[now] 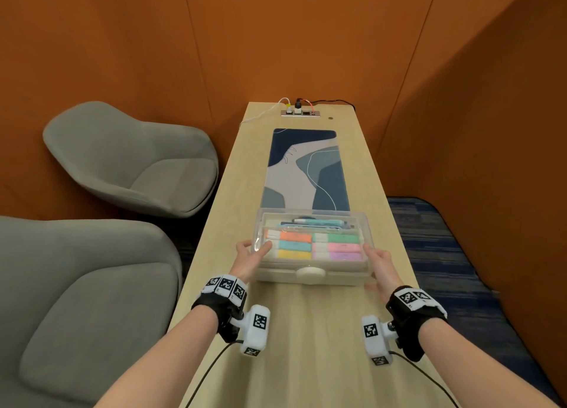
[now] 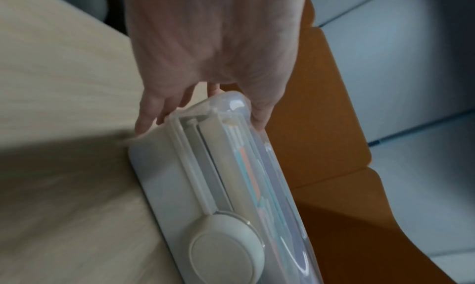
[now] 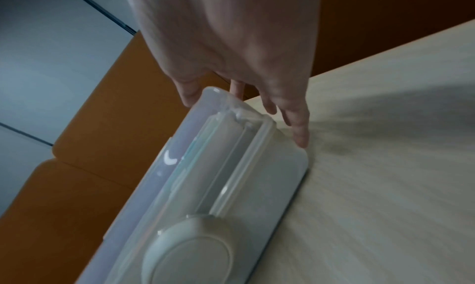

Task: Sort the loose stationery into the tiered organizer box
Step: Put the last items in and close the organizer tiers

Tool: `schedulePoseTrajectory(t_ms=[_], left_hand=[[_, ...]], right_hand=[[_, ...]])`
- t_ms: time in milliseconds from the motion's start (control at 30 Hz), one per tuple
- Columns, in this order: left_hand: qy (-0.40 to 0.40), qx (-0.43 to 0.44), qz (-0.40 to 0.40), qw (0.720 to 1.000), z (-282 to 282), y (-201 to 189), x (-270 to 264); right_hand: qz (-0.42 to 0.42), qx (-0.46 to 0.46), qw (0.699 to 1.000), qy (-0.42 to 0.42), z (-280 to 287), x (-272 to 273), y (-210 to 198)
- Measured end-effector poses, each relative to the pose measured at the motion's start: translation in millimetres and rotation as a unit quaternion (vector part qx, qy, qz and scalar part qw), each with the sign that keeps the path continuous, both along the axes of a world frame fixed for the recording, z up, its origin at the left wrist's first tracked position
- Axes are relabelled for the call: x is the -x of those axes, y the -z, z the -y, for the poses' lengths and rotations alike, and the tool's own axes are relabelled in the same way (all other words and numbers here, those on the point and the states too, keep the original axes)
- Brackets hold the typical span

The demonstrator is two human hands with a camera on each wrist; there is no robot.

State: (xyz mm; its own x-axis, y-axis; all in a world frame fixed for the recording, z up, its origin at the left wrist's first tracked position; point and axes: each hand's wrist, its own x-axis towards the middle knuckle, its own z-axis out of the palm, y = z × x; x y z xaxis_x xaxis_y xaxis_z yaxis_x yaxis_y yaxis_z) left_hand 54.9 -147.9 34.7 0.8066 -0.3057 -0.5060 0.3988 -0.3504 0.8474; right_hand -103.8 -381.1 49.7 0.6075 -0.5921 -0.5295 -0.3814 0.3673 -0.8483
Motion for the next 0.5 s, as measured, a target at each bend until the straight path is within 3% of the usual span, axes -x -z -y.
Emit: schedulePoseTrajectory(t_ms=[67,267,333,433,500], left_hand=[[0.007,0.029,-0.020,0.999,-0.4,2.6,4.3],[0.010,0.023,0.020,0.999,1.5,8.7,10.4],[0.022,0.015,0.025,0.999,1.4,8.8,9.2],[0.036,0.005,0.026,0.999,0.3,6.8,5.4],[0.042,0.001,0.024,0.999,-0.2,8.4,3.7]], right_hand=[[0.016,-0.012,1.000,0.016,-5.7,0.2,4.7],[0.033,0.009,0.998,0.044,-10.1,-6.5,4.8],[0.041,-0.007,0.995,0.090,-18.3,-1.6,6.9],[0.011,-0.116,0.976,0.186,-49.8,14.4,26.8],[-0.011,-0.200,0.969,0.141,-74.8,19.2,42.6]])
